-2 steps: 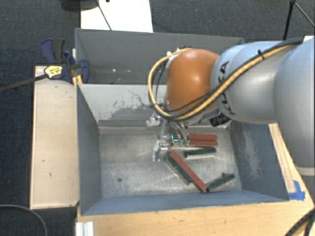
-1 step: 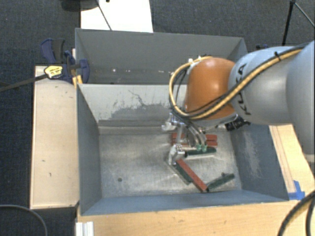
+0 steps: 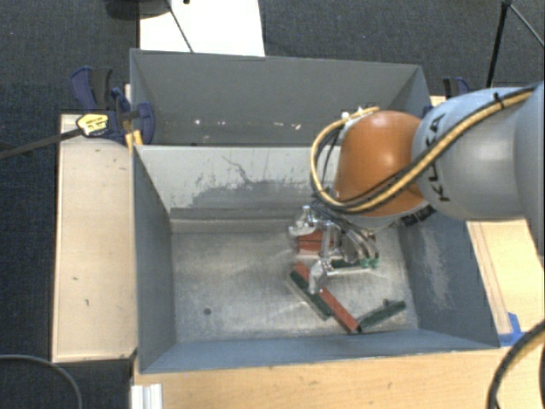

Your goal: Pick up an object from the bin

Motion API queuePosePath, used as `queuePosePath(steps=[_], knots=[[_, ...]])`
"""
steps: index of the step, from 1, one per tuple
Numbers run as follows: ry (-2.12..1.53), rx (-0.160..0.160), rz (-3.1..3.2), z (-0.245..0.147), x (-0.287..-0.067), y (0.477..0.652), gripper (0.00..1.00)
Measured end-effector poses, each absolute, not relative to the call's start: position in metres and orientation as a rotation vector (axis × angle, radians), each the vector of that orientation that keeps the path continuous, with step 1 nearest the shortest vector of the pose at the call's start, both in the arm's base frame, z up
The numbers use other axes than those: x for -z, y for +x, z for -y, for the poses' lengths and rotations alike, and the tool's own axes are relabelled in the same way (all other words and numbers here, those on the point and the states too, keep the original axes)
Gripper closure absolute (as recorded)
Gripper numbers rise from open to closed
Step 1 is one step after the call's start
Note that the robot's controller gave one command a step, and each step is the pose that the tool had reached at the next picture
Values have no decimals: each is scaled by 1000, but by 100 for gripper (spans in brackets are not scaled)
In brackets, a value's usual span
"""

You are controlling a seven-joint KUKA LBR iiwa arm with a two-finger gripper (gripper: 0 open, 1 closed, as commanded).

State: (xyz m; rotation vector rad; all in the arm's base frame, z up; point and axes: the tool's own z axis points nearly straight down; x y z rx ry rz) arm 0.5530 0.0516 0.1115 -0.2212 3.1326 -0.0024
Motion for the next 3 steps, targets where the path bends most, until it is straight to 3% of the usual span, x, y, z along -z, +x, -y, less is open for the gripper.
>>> queuePosePath(steps=[1,2,3], knots=[[-368,1,-3117,-3,-86,510,100],[-366,1,-3117,-3,-86,510,100],[-347,0,-3119,6,-226,516,100]])
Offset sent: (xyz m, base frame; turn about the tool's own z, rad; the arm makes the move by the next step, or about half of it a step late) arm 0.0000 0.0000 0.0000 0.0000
